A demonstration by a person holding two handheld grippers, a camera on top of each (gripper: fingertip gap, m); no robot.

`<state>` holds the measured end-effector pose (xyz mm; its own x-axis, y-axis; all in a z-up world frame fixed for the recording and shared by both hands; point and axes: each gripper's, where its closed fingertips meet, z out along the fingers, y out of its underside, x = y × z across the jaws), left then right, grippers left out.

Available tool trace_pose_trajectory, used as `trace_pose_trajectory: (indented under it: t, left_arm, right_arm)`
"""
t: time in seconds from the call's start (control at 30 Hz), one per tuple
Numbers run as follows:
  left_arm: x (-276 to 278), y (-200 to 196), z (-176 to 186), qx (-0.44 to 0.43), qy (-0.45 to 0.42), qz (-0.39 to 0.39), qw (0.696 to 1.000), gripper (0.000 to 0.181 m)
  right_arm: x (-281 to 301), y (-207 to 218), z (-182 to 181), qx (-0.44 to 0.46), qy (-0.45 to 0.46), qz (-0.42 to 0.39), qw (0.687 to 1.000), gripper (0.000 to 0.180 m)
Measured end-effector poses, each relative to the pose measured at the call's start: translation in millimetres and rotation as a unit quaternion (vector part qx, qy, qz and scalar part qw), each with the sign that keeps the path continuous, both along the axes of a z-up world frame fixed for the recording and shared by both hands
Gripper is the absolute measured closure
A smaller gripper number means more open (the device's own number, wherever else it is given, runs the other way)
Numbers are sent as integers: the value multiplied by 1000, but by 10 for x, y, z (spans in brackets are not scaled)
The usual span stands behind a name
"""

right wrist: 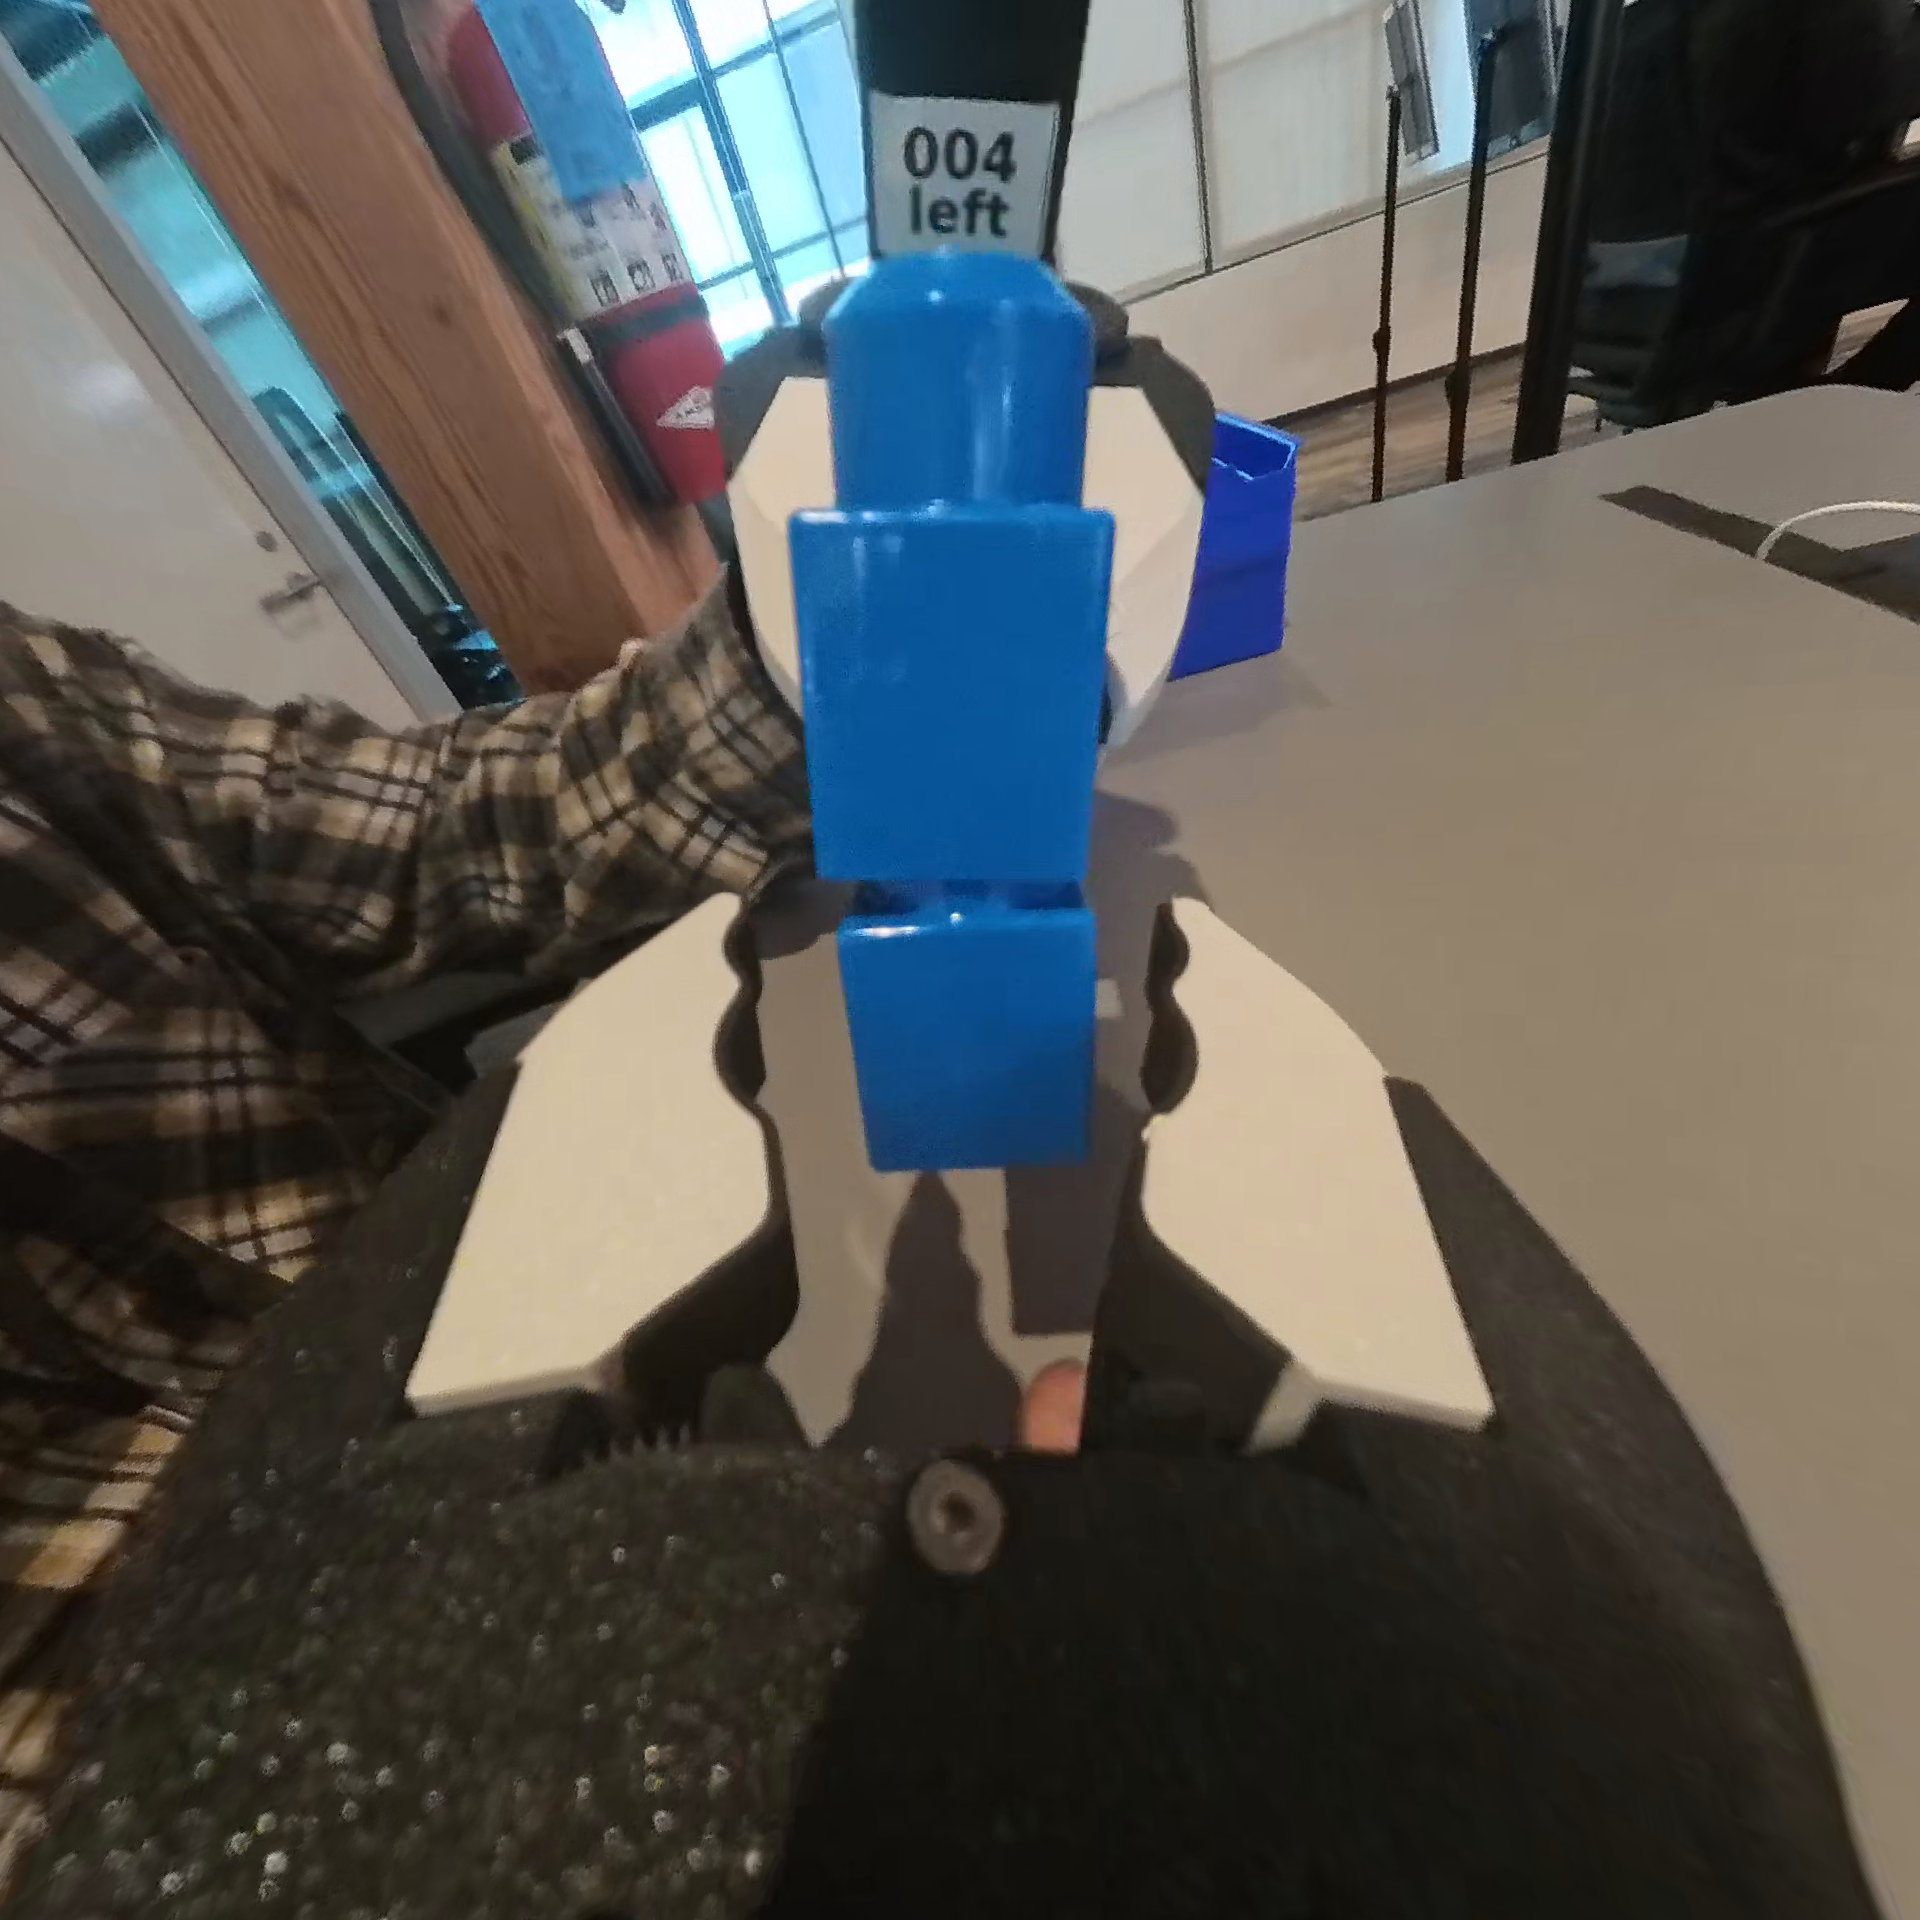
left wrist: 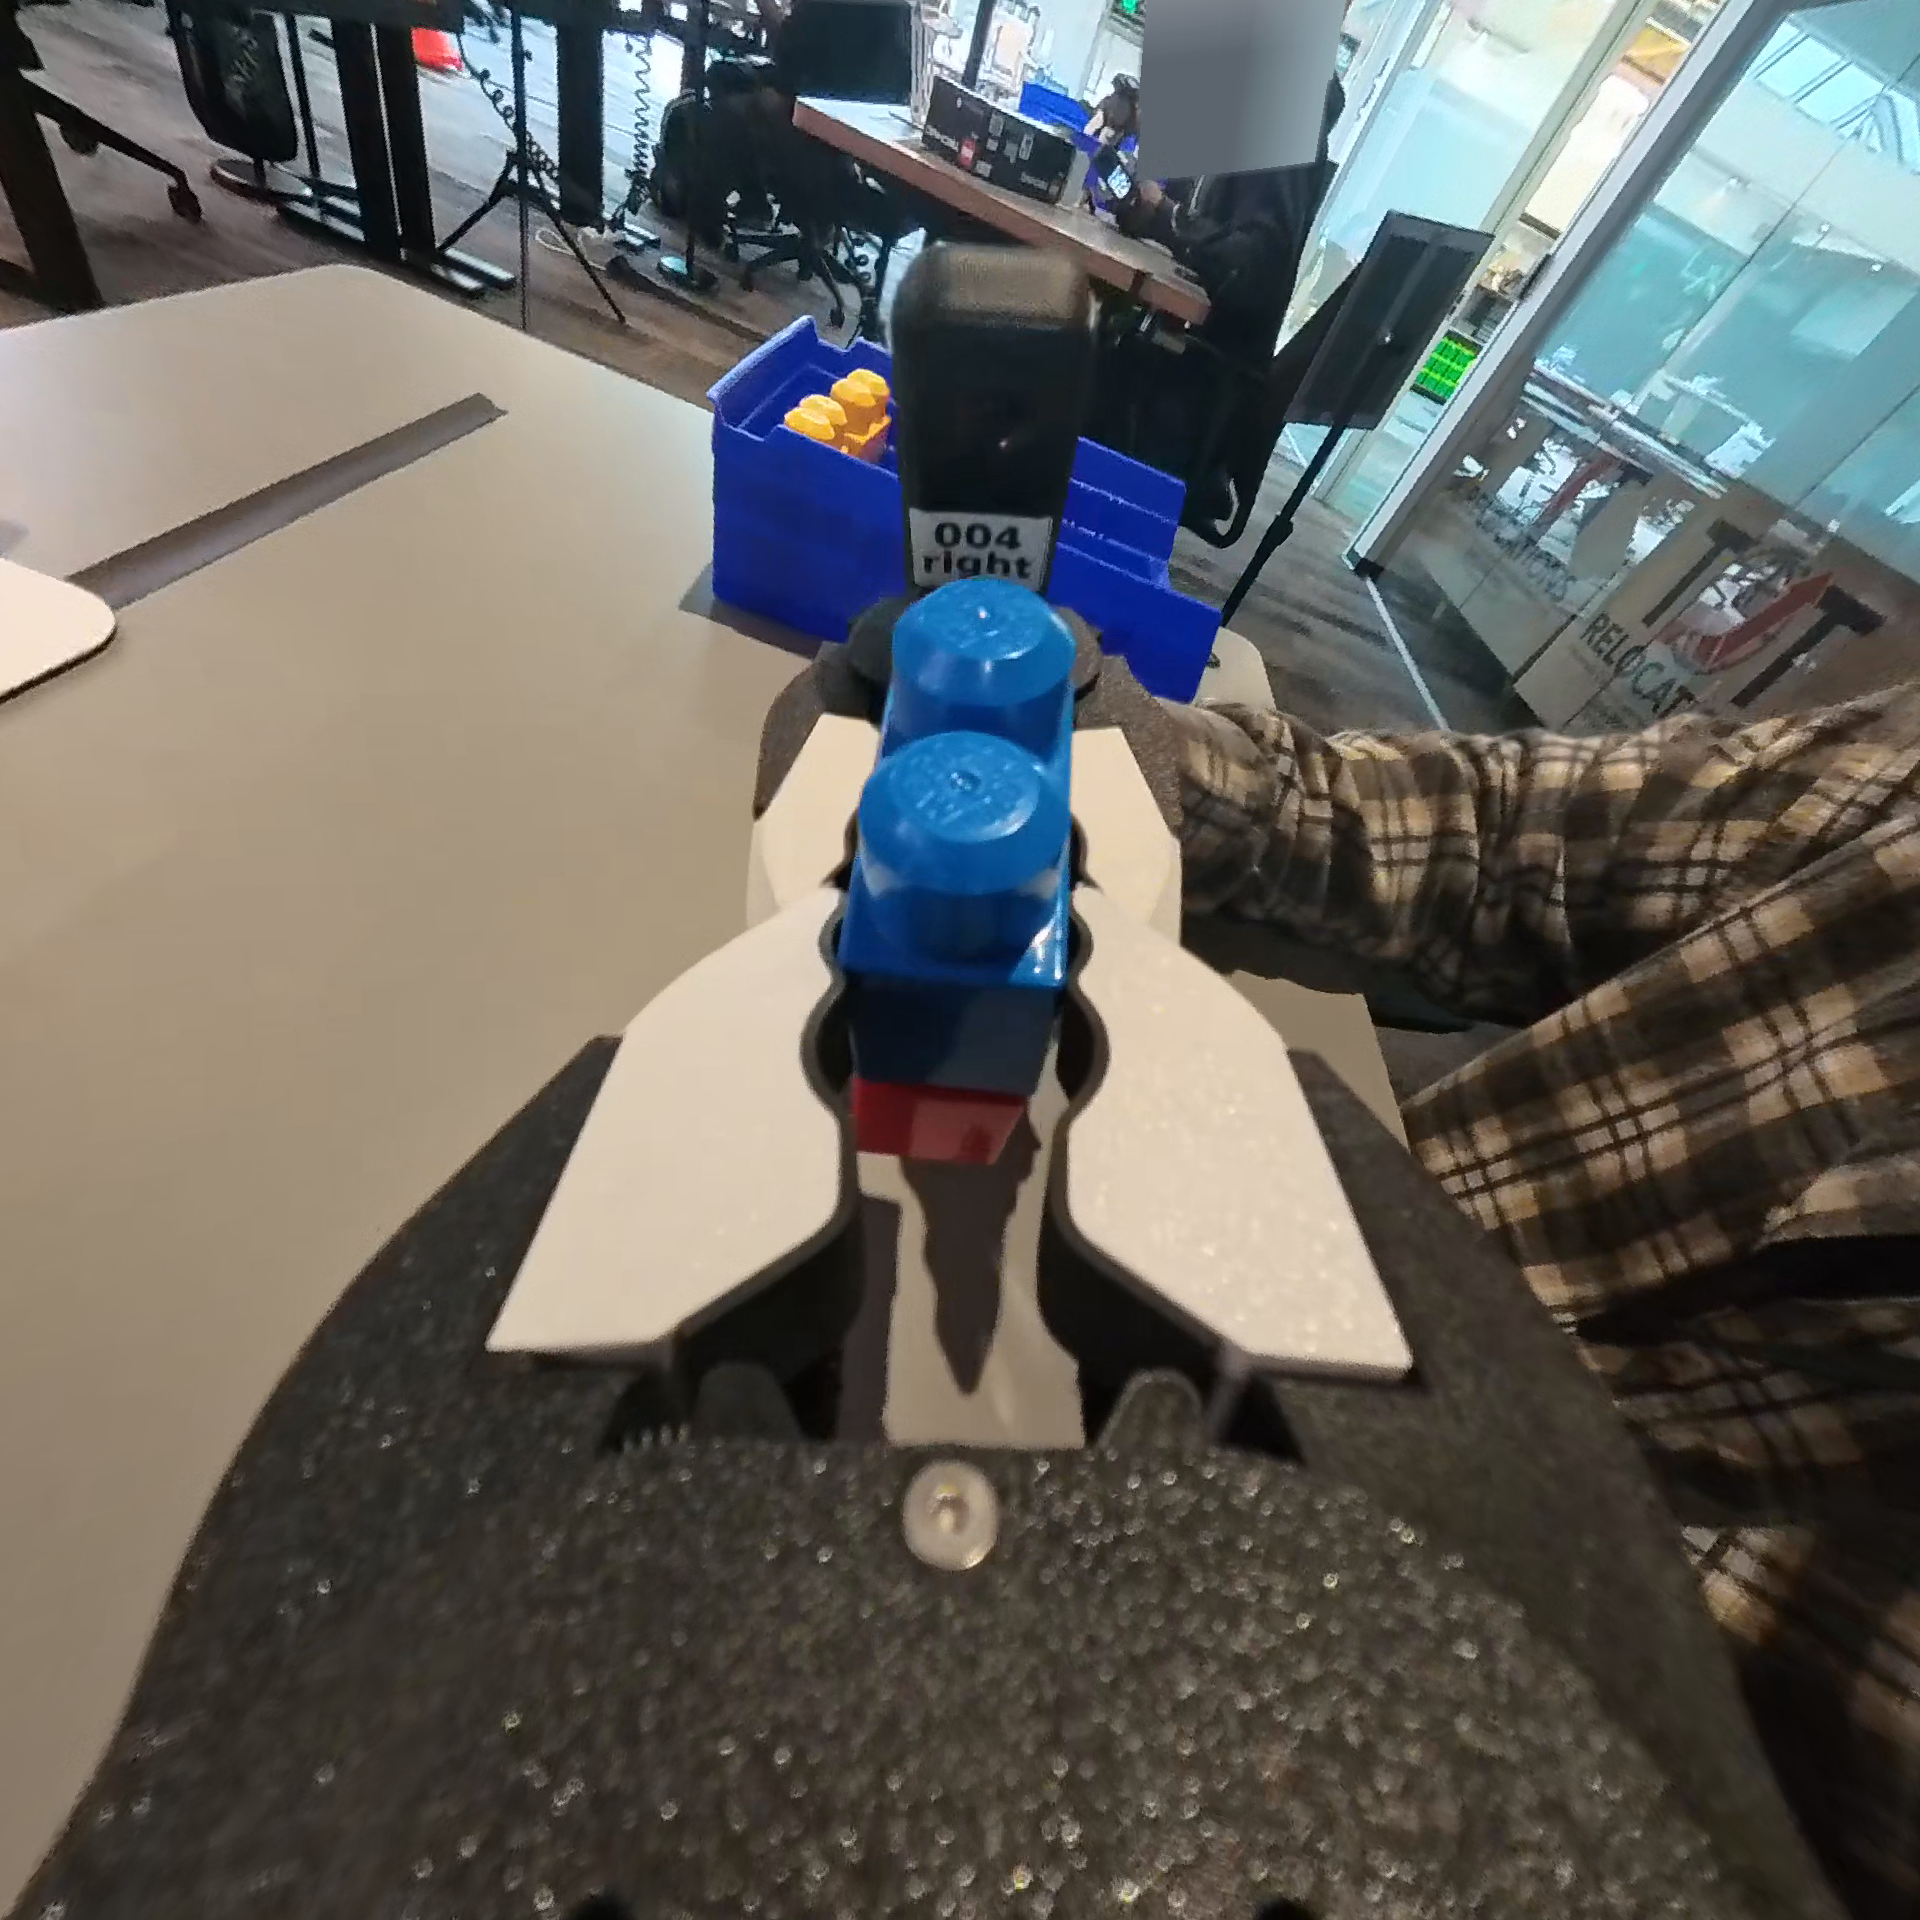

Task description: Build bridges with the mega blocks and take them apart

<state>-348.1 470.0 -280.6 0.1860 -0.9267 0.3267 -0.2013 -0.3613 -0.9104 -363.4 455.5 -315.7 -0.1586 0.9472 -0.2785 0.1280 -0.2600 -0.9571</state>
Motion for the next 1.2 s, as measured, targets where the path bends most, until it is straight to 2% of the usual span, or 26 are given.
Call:
trace_pose_trajectory:
  t: [0.17, 0.23, 0.43, 0.53, 0.63, 0.7, 0.8, 0.83, 0.93, 1.03, 1.2]
  left_arm:
    - [51, 2, 53, 0, -4, 1, 1000, 144]
    - [82, -19, 101, -6, -16, -4, 1000, 144]
    - [100, -62, 102, -7, 17, -10, 1000, 143]
    - [116, -90, 154, 13, 34, -16, 999, 112]
    - [145, -89, 267, 36, 36, -20, 999, 106]
    - [171, -97, 352, 32, 24, -33, 999, 111]
    - [194, -72, 414, 35, 17, -35, 999, 142]
    - [198, -66, 428, 37, 14, -32, 999, 145]
    - [213, -57, 416, 40, 21, -18, 999, 145]
    - [217, -63, 353, 65, 63, -11, 996, 146]
    - [237, -65, 397, 73, 84, -19, 994, 146]
  right_arm:
    - [-11, -24, 3, -17, -6, -3, 1000, 114]
    - [-9, -42, -9, -19, -12, 1, 1000, 137]
    - [13, -86, -11, -2, -32, -1, 999, 140]
    - [34, -89, 40, -52, -30, 4, 998, 141]
    - [53, -89, 89, -44, -11, 4, 999, 141]
    - [50, -137, 91, -40, -10, 15, 999, 141]
    - [45, -208, 128, -32, 3, 25, 999, 141]
    - [45, -208, 141, -32, 5, 21, 999, 141]
    - [63, -201, 210, -51, 22, 16, 998, 141]
    - [74, -181, 154, -46, 9, 7, 999, 141]
    - [83, -163, 199, -33, 13, -3, 999, 141]
